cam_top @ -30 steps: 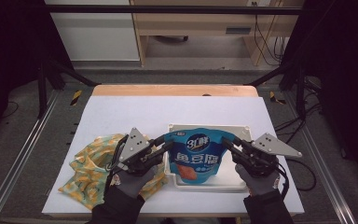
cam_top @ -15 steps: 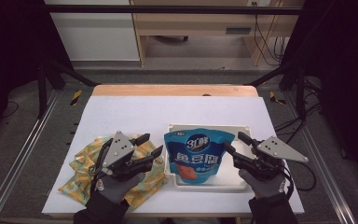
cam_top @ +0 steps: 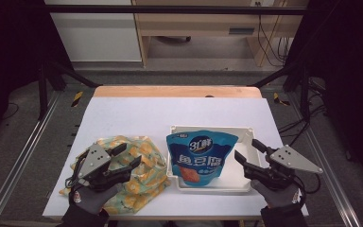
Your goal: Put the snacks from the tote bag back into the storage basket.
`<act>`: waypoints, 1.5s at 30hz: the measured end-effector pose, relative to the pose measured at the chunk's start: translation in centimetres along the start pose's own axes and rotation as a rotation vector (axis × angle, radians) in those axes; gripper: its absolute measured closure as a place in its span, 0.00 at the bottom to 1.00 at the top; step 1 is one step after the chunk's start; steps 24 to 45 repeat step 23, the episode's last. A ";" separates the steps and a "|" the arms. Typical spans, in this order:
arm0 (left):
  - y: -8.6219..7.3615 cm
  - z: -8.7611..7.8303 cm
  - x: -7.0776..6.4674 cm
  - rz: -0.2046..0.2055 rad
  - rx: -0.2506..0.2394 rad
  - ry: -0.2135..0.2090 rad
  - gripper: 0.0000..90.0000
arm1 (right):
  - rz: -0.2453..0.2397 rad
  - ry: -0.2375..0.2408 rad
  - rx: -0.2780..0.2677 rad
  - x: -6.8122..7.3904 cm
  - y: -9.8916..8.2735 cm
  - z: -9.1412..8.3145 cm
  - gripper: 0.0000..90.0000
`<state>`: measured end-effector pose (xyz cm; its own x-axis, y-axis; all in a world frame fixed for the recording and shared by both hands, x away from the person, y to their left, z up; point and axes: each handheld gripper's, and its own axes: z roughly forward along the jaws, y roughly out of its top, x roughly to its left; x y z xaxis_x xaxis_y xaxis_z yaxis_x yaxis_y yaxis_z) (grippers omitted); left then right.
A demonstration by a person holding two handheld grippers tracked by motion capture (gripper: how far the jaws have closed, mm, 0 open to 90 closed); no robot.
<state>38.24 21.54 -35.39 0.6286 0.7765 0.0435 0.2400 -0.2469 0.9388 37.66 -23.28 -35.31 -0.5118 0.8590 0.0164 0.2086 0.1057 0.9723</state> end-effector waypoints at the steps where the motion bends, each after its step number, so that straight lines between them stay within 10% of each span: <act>1: -0.3 -0.1 0.2 -0.009 0.005 0.006 0.40 | 0.005 -0.006 0.004 -0.2 -0.2 -0.1 0.32; 23: -4.6 -3.2 6.0 -0.097 0.042 0.131 0.33 | 0.048 -0.187 0.086 -4.4 -4.4 0.3 0.30; 45: -4.6 -3.2 6.0 -0.097 0.042 0.131 0.33 | 0.048 -0.187 0.086 -4.4 -4.4 0.3 0.30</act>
